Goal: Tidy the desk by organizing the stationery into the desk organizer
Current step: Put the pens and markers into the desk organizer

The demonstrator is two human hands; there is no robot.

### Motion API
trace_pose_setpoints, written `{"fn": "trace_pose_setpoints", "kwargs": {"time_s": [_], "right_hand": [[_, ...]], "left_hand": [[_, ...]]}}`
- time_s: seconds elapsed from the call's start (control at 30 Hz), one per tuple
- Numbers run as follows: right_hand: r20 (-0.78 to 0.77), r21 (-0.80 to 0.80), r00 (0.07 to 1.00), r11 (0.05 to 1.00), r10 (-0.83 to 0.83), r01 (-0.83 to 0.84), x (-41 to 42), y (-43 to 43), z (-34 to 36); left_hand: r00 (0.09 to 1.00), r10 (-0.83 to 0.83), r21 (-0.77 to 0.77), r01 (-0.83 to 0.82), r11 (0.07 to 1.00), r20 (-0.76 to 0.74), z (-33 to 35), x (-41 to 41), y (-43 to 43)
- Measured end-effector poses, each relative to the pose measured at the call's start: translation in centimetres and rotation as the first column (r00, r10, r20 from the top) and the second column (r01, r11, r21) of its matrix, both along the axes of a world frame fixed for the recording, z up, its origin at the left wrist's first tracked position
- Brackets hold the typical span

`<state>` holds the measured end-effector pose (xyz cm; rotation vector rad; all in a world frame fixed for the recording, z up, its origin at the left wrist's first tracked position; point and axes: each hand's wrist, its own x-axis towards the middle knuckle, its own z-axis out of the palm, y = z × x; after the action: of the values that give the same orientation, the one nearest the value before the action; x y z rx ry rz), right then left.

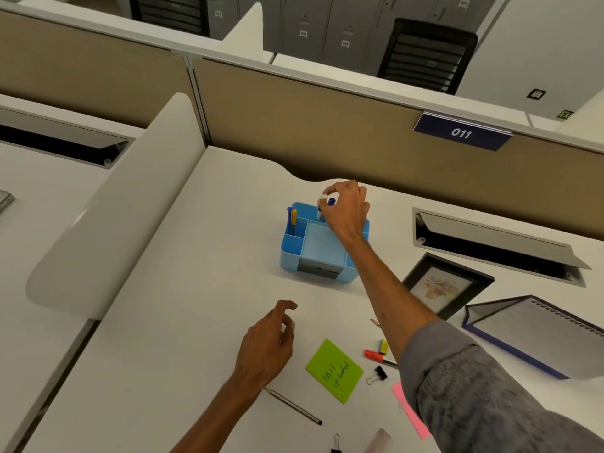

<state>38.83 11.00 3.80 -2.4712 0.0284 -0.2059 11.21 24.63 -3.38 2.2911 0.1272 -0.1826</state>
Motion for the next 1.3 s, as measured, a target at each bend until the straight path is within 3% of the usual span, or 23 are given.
{"fn": "trace_pose_setpoints", "kwargs": {"time_s": [0.3, 0.43, 0.6, 0.87, 1.3], "right_hand": [[0.137, 0.15, 0.99, 0.988, 0.026, -0.047, -6.1, -3.6, 2.1], [0.077, 0.298, 0.997, 0.954, -0.005, -0.019, -13.1, -6.8, 1.1], [-0.037, 0.405, 0.992, 0.906, -0.12, 0.125, -21.4, -12.9, -0.9], [-0.169, 0.382, 0.951, 0.872, -0.26, 0.307, -28.9, -20.6, -3.3], [-0.263, 0.369, 0.934, 0.869, -0.242, 0.329, -31.4, -23.0, -4.8]], "left_hand": [[1.0, -0.004, -0.012, 0.004, 1.0, 0.017, 1.0, -0.1, -2.7], [1.0, 0.012, 0.013, -0.012, 1.0, 0.014, 1.7, -0.4, -5.6], [0.995, -0.1, 0.056, 0.099, 0.994, 0.015, 2.1, -0.7, -10.1], [0.953, -0.302, 0.197, 0.294, 0.935, 0.009, 0.3, -1.2, -15.7], [0.934, -0.357, 0.345, 0.343, 0.874, -0.024, -1.9, 0.0, -17.0]]}}
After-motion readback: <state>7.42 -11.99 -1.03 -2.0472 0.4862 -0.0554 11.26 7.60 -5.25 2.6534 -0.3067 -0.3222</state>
